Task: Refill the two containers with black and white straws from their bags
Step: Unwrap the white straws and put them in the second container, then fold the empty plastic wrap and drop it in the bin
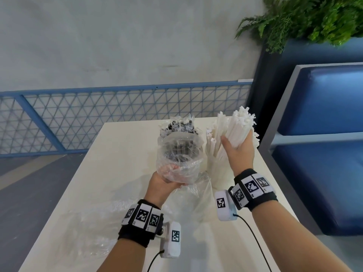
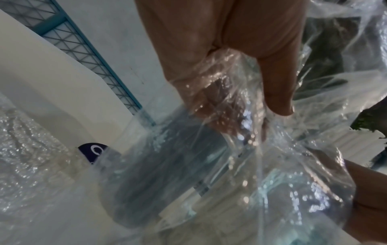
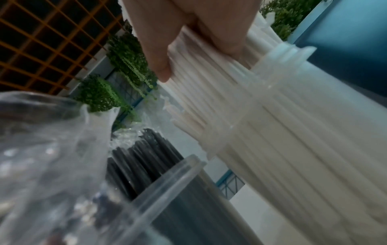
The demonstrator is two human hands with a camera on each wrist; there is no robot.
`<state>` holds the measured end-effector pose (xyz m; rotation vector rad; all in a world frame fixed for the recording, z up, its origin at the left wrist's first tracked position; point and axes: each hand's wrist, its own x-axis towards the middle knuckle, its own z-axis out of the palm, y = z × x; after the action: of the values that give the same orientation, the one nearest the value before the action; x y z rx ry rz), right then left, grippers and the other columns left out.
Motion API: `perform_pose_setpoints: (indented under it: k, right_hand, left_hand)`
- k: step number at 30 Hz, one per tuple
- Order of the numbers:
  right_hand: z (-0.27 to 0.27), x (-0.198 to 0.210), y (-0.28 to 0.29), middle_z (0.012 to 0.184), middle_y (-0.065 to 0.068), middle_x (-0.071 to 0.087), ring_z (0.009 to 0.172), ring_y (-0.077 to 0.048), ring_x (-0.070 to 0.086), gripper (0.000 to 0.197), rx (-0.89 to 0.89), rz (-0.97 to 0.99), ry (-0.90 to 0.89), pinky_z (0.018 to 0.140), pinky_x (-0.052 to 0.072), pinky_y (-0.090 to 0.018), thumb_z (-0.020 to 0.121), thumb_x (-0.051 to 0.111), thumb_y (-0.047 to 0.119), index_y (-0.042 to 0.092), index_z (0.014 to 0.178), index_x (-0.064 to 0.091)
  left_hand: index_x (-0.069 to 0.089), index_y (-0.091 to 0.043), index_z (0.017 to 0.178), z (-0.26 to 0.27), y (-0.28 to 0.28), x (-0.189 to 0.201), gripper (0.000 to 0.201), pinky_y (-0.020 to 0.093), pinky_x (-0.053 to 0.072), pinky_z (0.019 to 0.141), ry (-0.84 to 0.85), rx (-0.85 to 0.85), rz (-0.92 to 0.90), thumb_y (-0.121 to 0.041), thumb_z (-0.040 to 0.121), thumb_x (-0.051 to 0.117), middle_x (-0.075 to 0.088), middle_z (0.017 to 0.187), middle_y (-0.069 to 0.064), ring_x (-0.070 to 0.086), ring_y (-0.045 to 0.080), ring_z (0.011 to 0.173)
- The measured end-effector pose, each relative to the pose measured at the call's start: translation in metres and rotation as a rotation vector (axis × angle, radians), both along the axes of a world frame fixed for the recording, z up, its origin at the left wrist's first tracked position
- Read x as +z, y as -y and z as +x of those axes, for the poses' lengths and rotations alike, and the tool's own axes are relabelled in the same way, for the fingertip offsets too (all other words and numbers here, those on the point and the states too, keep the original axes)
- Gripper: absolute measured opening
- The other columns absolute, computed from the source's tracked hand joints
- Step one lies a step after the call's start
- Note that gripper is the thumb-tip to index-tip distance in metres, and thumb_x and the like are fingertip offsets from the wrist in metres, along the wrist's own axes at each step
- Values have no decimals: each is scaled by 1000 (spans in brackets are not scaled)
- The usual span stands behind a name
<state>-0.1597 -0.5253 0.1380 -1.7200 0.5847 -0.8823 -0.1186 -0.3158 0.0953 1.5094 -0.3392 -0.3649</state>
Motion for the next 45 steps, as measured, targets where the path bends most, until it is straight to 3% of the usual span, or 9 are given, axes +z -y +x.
perform_pose_setpoints:
  k: [6,18,21,25,31,35,39,42,45]
  right_hand:
    - [1,-22,1,137,-13,45,131,-28,39,61,47,-13,-141,108,36,-47,82,66,30,9,132,37]
    - [-57,-49,-49,136,-2,31,129,-8,31,66,43,-331,79,111,25,-18,80,61,39,11,134,34]
    - [-69,-73,-65,127,10,40,123,-12,44,64,336,-108,-109,97,38,-18,75,57,58,24,127,41]
    - [-71,-91,-77,138,6,45,129,-12,42,82,551,217,-333,108,37,-37,65,58,69,27,133,40]
    - [-61,-93,-95,123,0,57,106,-17,59,72,602,594,-290,82,53,-34,75,71,45,16,132,41]
    - [-53,-81,-105,74,-1,54,69,-13,54,12,634,574,-247,65,52,-23,93,49,10,12,104,54]
    - [-49,-80,-110,67,-1,48,62,-13,48,10,674,501,-311,62,48,-23,95,44,10,15,93,53]
    - [-48,-85,-116,66,0,50,62,-12,51,8,696,502,-344,66,49,-27,95,46,18,15,97,54]
    - [-41,-89,-123,66,0,50,62,-12,51,11,703,472,-366,67,51,-31,94,48,23,16,99,54]
  left_hand:
    - [65,-13,85,-5,3,1,37,20,51,56,-22,17,-22,16,62,73,71,61,-5,64,7,57]
    - [64,-18,83,-16,-19,14,38,33,54,74,-67,118,-180,18,70,62,73,66,1,69,15,68]
    - [61,-13,79,-19,-28,14,29,31,56,70,-145,171,-299,16,73,58,70,61,6,69,18,62]
    - [63,-18,69,-26,-43,5,28,26,57,63,-209,247,-453,8,75,58,68,61,5,67,17,60]
    - [63,-22,87,-30,-69,-10,50,25,56,69,-366,389,-586,-24,45,90,71,85,7,68,17,69]
    - [20,-24,136,-25,-91,-15,96,43,44,99,-49,834,-76,-7,64,81,29,142,14,47,26,115]
    - [34,-26,136,-18,-126,-13,99,45,11,110,529,763,576,-54,52,79,24,148,4,19,19,137]
    - [60,-28,106,-14,-136,-10,74,53,4,112,604,583,838,-80,55,48,58,103,-15,54,17,111]
    - [54,-26,86,-11,-141,-8,58,45,23,106,592,584,797,-78,62,46,51,62,-15,55,9,63]
